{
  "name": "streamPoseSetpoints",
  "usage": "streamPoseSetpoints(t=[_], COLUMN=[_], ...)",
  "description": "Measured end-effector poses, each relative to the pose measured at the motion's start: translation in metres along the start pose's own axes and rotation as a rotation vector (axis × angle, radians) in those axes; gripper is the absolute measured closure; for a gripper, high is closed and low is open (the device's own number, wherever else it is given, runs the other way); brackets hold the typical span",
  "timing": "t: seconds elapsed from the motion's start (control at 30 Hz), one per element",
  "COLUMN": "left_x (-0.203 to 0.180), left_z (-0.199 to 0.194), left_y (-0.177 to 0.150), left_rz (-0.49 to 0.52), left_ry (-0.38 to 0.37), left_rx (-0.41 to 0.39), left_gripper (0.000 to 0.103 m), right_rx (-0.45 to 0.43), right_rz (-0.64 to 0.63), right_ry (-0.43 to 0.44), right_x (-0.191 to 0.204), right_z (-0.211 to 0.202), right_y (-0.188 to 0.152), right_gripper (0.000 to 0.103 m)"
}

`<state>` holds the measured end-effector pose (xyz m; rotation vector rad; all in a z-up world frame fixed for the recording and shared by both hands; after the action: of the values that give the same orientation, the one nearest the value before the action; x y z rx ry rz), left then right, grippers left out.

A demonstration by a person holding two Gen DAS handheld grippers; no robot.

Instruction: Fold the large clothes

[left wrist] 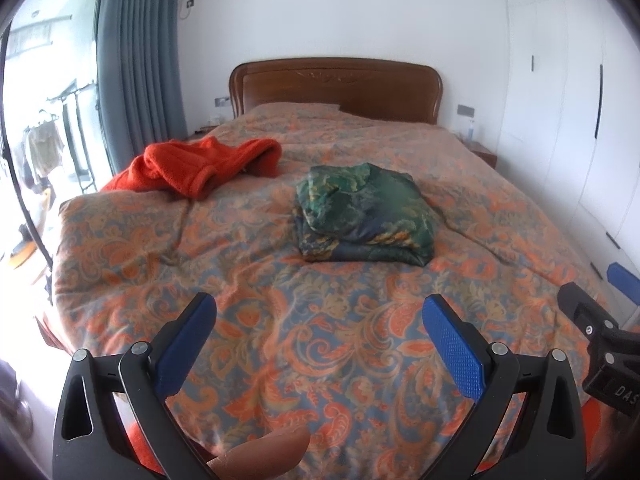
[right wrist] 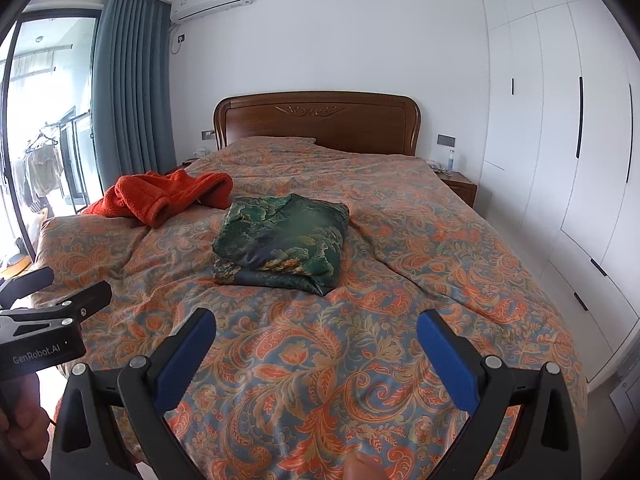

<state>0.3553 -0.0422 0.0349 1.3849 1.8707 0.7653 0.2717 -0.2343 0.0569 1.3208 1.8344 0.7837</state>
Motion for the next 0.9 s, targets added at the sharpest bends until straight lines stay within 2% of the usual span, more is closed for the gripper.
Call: streamPoseSetpoints(t=[0.7,0.9], left_x=[0.002,0.002], left_z=[0.009,0.016], left_y=[-0.003,-0.005], left_rz=[0.002,0.006], left_ry=[0.004,0.008], left_rx=[0.026,0.041], left_gripper=[0.000,0.000], right_rx=[0.011,0.032], right_rz=[0.007,-0.002], right_ry=[0.000,-0.009], right_x=[0.001,0.004], right_z=[0.004,0.015], right_y=[0.000,0.001], right_gripper=[0.001,0.001])
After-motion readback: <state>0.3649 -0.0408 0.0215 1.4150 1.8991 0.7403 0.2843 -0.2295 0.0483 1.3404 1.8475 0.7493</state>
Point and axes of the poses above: each gripper's, at about its wrist camera, not at the fingertips, and z roughly the way its jaws point, x to its left, y to its top, the point moved 3 cm from there along z, roughly the way its jaws point, and after that the axes turned 14 degrees about -z, right-handed, at the moved point
